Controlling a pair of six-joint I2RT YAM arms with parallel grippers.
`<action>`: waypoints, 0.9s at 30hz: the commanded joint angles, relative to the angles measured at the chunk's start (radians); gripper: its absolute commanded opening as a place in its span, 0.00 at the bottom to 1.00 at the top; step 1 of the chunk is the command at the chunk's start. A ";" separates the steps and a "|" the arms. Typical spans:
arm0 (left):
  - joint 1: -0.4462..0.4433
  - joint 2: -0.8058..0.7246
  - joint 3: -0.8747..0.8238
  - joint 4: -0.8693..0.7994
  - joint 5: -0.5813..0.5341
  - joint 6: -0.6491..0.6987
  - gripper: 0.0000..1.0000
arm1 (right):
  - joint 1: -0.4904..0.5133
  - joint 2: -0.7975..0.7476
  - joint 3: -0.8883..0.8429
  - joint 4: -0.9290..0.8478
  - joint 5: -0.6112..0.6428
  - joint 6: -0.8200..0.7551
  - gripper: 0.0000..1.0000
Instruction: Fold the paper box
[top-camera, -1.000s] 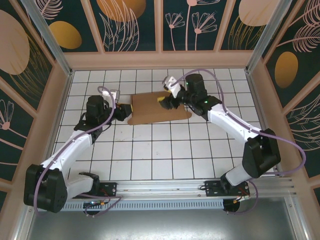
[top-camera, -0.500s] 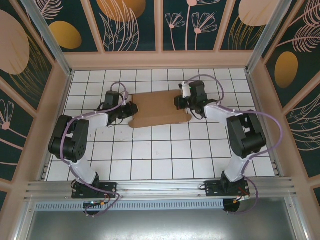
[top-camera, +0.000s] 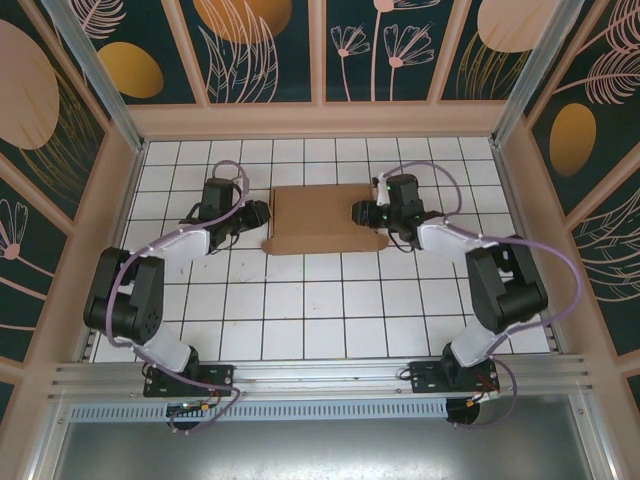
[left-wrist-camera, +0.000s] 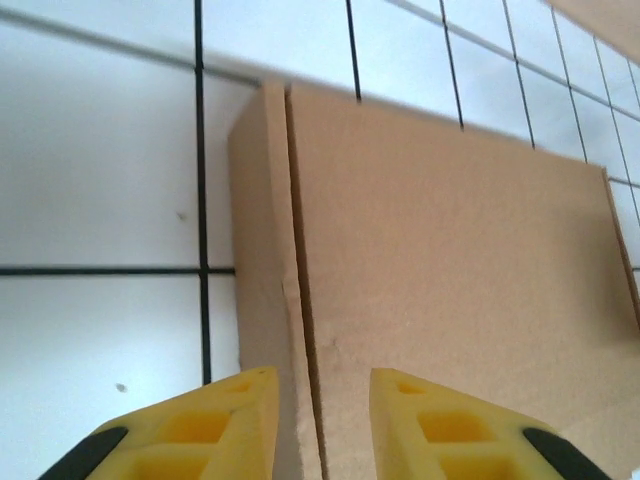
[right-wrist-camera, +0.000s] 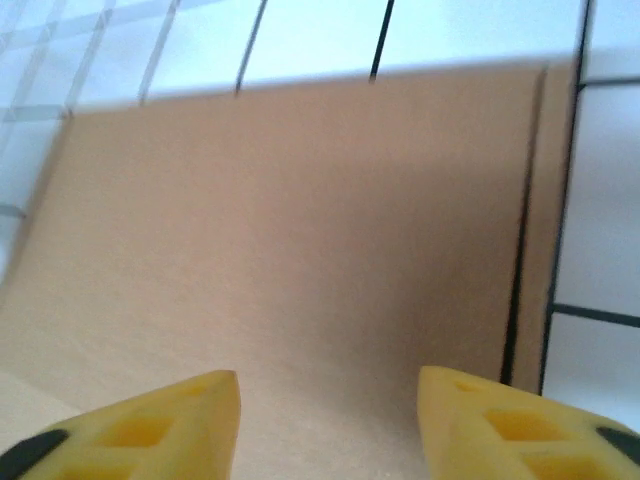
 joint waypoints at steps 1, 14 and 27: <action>0.003 -0.003 0.060 -0.053 -0.070 0.088 0.32 | -0.052 -0.068 -0.002 0.023 -0.020 0.024 0.59; 0.003 0.327 0.200 -0.042 0.118 0.112 0.34 | -0.264 0.177 0.069 0.091 -0.331 0.129 0.74; 0.121 0.414 0.145 -0.022 0.225 0.060 0.18 | -0.276 0.309 0.116 0.050 -0.489 0.144 0.77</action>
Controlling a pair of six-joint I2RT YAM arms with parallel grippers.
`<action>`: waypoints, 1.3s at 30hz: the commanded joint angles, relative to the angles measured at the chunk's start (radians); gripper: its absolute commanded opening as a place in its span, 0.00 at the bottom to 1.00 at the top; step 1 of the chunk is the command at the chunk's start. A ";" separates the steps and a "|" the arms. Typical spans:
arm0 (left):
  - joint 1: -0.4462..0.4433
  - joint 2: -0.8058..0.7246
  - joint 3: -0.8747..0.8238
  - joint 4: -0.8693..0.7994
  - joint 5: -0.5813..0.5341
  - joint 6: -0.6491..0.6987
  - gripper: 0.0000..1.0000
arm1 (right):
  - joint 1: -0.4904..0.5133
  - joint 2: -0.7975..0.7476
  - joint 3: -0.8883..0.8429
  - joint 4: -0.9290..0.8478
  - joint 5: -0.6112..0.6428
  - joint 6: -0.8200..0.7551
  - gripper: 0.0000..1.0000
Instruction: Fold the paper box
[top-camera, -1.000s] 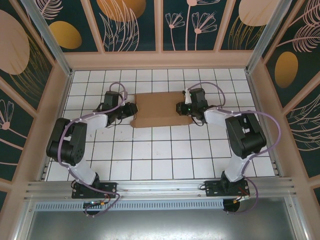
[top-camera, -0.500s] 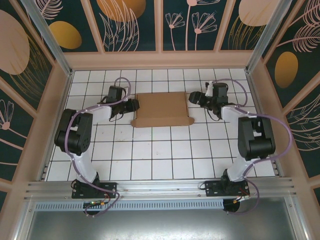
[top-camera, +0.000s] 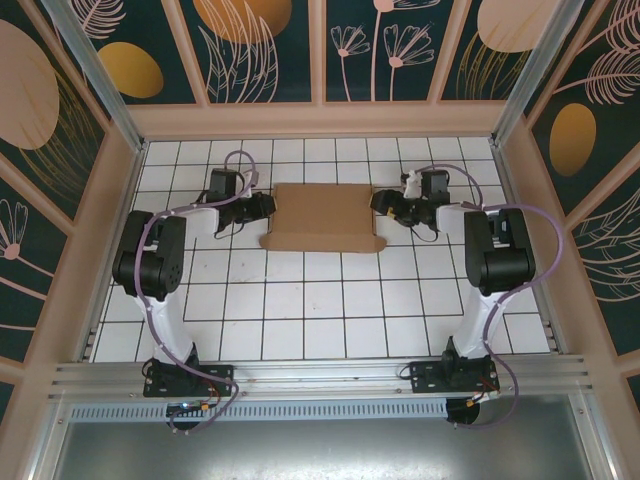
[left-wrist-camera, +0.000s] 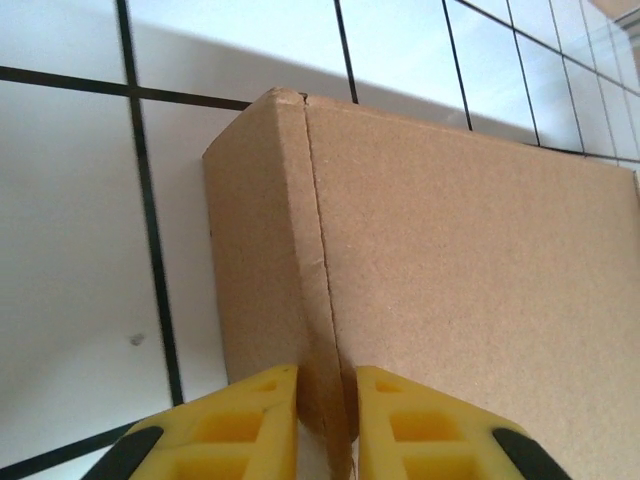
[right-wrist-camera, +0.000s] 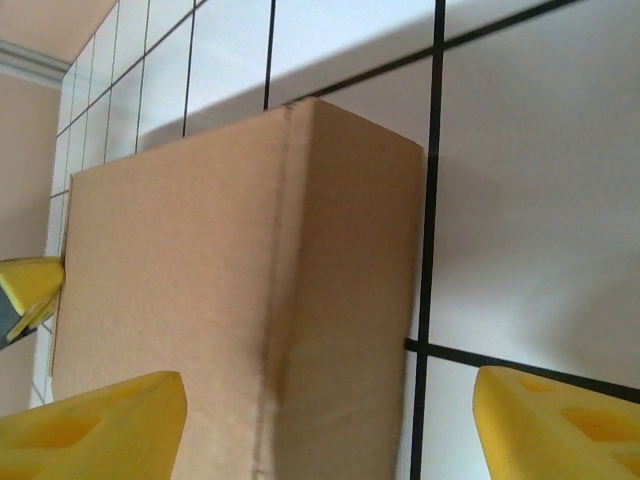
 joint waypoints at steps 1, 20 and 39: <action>0.044 0.080 -0.045 -0.104 -0.022 -0.003 0.17 | -0.006 0.024 0.018 -0.010 -0.067 0.022 0.77; 0.074 0.150 -0.044 -0.086 0.095 -0.006 0.09 | 0.073 0.187 -0.171 1.049 -0.489 0.870 0.71; 0.109 0.141 -0.054 -0.122 0.049 0.005 0.07 | 0.033 -0.035 -0.109 0.037 -0.027 0.200 0.84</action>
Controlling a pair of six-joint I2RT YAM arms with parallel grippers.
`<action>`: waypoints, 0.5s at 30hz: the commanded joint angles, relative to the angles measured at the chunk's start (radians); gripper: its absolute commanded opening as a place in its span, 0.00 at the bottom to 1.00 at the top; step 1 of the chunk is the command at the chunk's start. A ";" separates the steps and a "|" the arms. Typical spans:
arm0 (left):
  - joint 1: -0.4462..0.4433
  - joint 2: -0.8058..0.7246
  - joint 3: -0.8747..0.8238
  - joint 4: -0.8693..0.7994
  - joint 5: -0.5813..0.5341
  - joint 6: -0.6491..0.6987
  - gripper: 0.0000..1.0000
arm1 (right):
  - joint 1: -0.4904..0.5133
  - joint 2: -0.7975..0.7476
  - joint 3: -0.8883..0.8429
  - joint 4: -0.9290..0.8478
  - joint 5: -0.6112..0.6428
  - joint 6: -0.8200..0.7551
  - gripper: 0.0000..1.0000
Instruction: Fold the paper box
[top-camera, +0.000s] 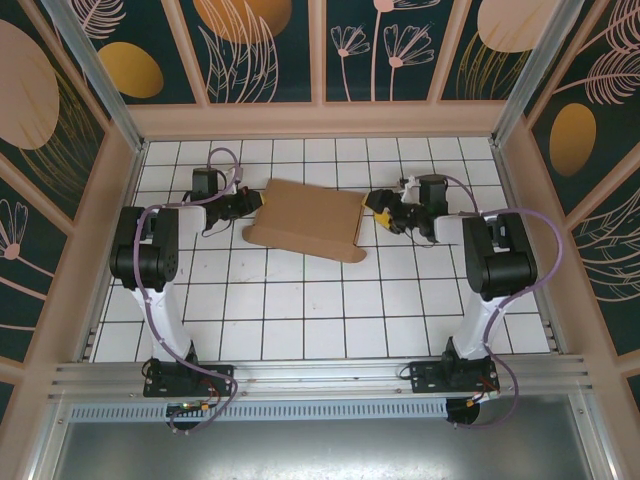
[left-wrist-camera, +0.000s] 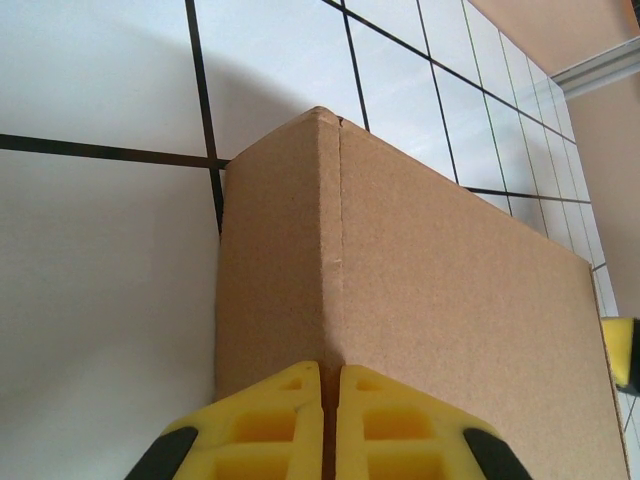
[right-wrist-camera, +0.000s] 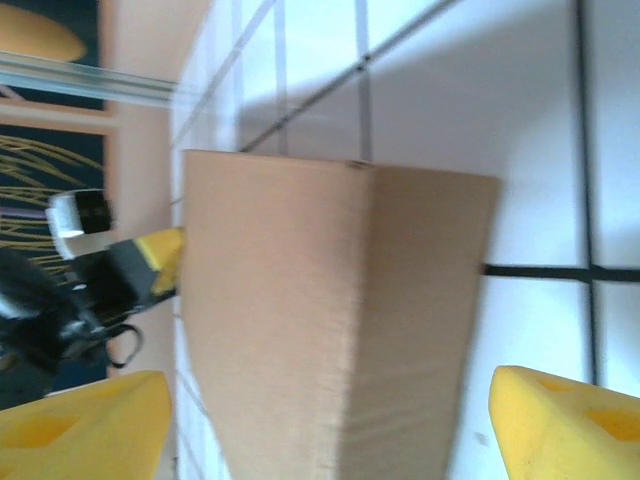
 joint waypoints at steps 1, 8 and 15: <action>0.010 0.081 -0.064 -0.222 -0.097 0.024 0.07 | 0.011 0.020 0.010 -0.137 0.074 -0.086 0.84; 0.040 0.096 -0.075 -0.216 -0.099 0.007 0.03 | 0.063 0.076 0.034 -0.082 0.038 -0.034 0.85; 0.045 0.117 -0.061 -0.234 -0.086 0.013 0.02 | 0.099 0.124 0.050 0.107 -0.089 0.104 0.85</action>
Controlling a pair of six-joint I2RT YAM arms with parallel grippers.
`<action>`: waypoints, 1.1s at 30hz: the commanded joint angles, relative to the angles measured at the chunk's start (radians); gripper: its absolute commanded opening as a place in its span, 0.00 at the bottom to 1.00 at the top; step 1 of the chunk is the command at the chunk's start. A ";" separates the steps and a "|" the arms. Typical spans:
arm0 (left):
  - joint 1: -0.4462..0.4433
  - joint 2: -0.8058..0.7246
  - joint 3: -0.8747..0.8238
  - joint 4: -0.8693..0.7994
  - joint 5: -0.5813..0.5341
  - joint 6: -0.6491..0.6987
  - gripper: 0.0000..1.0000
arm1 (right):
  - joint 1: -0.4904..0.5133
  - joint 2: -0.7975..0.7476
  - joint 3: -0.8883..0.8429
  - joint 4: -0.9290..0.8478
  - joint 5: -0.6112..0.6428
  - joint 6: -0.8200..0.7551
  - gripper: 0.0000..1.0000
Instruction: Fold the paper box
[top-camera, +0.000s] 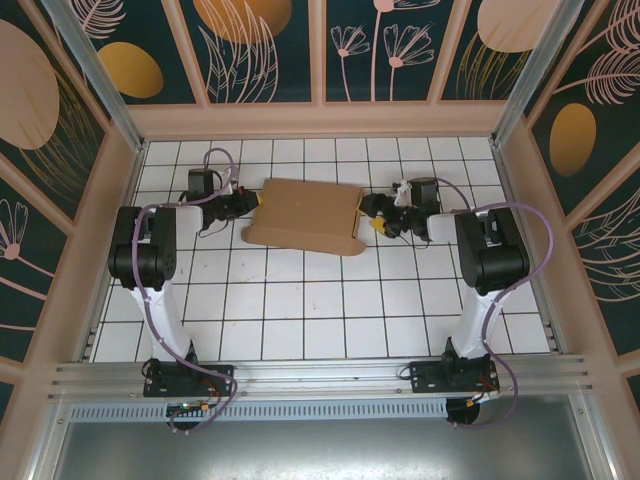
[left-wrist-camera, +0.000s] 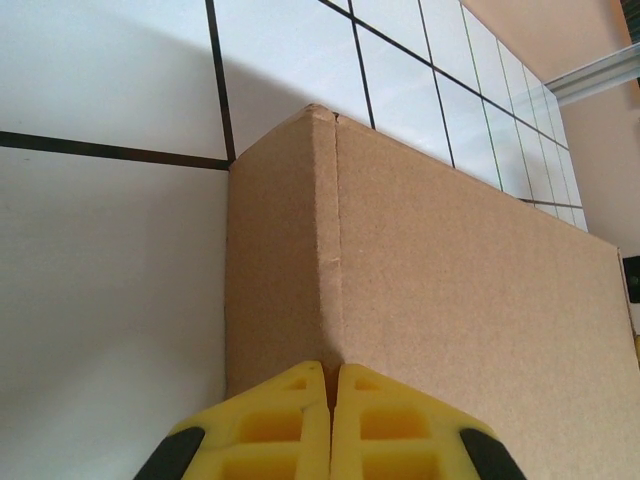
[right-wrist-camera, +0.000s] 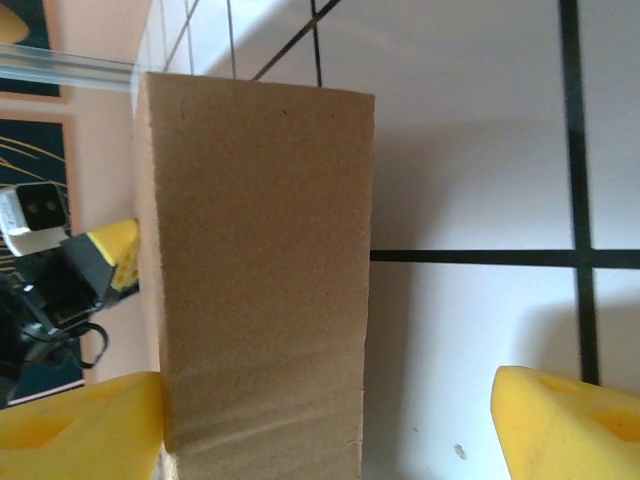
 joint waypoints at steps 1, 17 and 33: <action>0.014 0.108 -0.058 -0.238 -0.116 0.015 0.02 | 0.064 0.068 0.020 0.113 -0.098 0.093 0.85; 0.013 0.059 -0.061 -0.225 -0.092 0.015 0.07 | 0.096 0.077 0.000 0.374 -0.099 0.305 0.62; -0.467 -0.633 -0.229 -0.219 -0.752 0.582 0.63 | -0.007 -0.235 -0.239 0.291 -0.138 0.421 0.38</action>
